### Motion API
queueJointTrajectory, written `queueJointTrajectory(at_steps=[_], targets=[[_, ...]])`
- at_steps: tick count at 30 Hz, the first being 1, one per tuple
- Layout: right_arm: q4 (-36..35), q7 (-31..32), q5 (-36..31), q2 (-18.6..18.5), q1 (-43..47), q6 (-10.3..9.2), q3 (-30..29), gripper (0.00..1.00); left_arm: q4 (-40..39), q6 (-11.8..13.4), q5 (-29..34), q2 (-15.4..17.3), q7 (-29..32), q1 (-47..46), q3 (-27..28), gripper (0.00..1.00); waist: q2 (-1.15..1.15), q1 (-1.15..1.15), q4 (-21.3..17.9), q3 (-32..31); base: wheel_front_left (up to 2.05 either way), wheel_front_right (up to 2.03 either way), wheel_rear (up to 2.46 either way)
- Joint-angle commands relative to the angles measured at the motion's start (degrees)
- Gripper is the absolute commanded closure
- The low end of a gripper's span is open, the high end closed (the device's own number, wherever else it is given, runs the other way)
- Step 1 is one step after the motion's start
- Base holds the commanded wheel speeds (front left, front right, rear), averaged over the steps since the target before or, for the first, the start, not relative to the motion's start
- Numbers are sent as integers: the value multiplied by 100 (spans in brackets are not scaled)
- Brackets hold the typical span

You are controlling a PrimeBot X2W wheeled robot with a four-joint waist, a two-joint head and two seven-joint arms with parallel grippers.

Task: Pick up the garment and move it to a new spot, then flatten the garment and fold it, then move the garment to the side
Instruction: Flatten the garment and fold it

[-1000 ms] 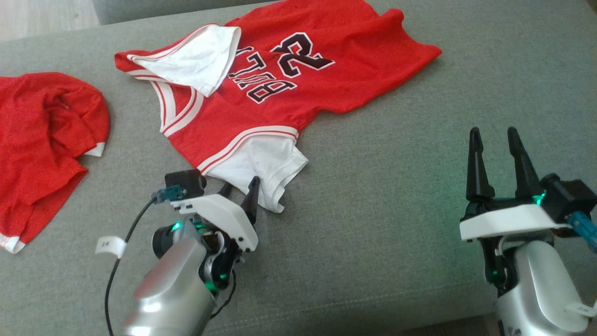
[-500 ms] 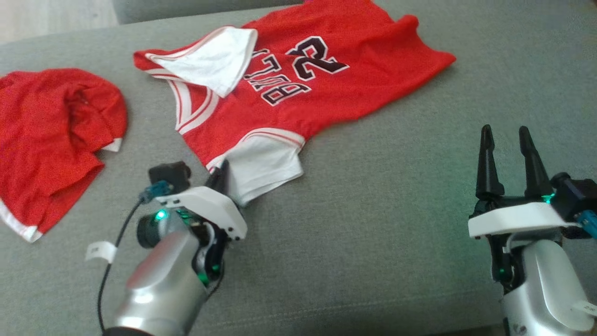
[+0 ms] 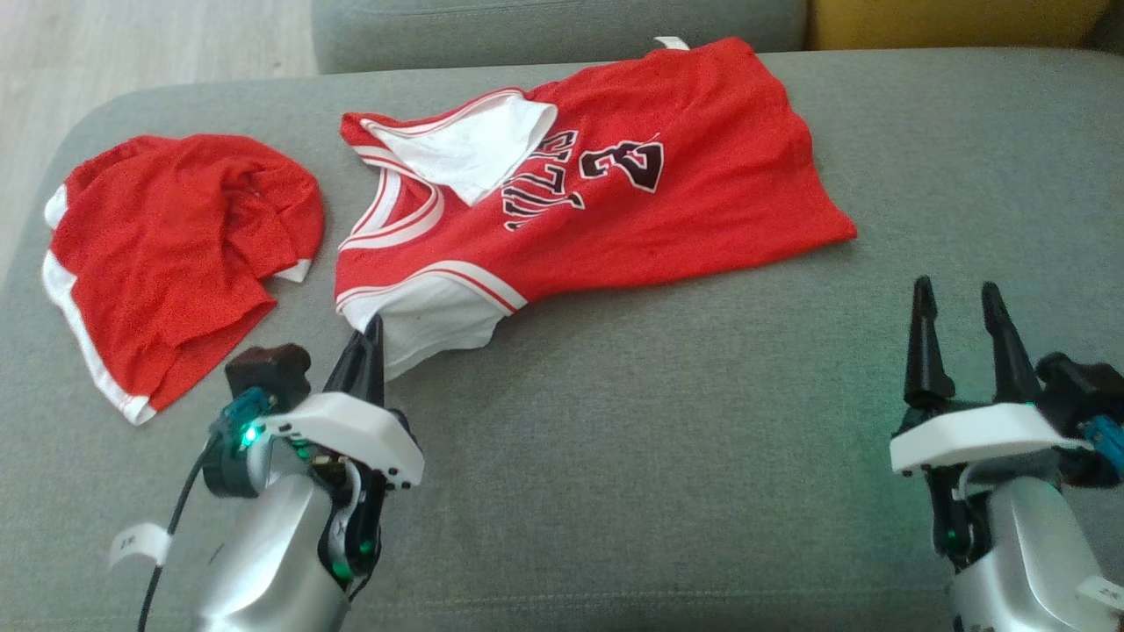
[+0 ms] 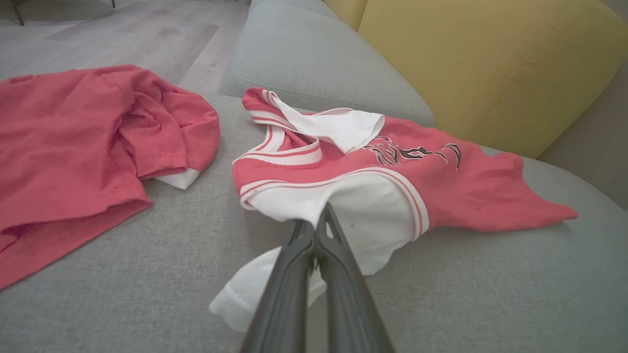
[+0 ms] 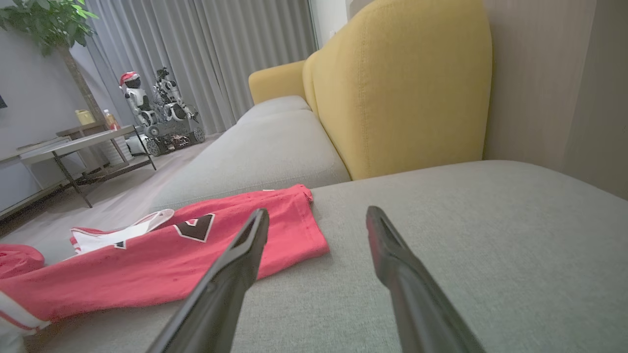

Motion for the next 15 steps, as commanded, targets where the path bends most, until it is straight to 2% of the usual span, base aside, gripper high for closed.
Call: queueJointTrajectory(at_steps=[1,6,15], targets=[[-113,-61,-24,-13,-105,-4,82,0,-229,23,44,140,-70,-198,258,100,0,0,48,0,0,0,0],[321,17,-153,-13,-347,-4,-97,0,-450,42,182,77,-70,-35,406,100,0,0,221,163,0,0,0],[1289,558,-252,-13,-1348,-4,-558,0,-598,-169,448,-159,-71,-148,366,100,0,0,515,658,0,0,0]])
